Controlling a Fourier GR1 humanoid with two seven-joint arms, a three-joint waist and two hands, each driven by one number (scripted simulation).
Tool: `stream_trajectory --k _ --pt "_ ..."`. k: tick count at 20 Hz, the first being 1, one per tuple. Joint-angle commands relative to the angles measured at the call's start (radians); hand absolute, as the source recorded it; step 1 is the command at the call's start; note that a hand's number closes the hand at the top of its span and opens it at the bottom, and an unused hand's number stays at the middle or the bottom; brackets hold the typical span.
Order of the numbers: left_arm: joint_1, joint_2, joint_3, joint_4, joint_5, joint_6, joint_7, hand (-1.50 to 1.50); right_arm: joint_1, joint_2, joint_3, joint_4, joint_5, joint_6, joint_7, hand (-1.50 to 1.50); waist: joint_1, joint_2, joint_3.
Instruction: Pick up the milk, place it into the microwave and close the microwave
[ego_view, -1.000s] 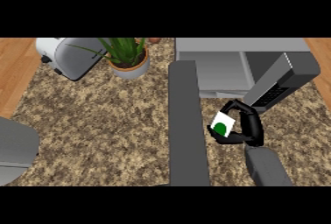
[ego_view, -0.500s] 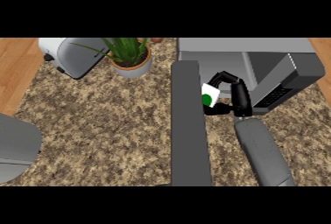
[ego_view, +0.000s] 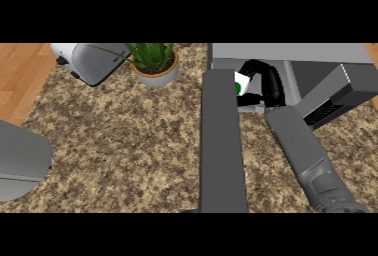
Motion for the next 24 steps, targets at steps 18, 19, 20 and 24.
stream_trajectory --k 18,19,20,24 --pt "-0.092 0.015 -0.059 0.077 -0.065 -0.026 -0.019 -1.5 -0.198 -0.154 -0.043 0.309 0.109 -0.371 -0.063 1.5 0.078 0.044 0.002" --pt "-0.102 0.0 -0.075 0.06 -0.06 -0.002 -0.002 -1.5 -0.177 -0.161 -0.02 0.324 0.138 -0.415 -0.07 1.5 0.08 0.049 0.003" --pt "-0.124 0.008 -0.072 0.093 -0.066 0.007 -0.002 -1.5 -0.189 -0.171 -0.023 0.342 0.132 -0.349 -0.06 1.5 0.068 0.046 0.002" --pt "-0.132 0.029 -0.056 0.12 -0.081 -0.012 -0.024 -1.5 -0.168 -0.206 -0.036 0.379 0.137 -0.498 0.022 -1.5 0.08 0.053 0.002"
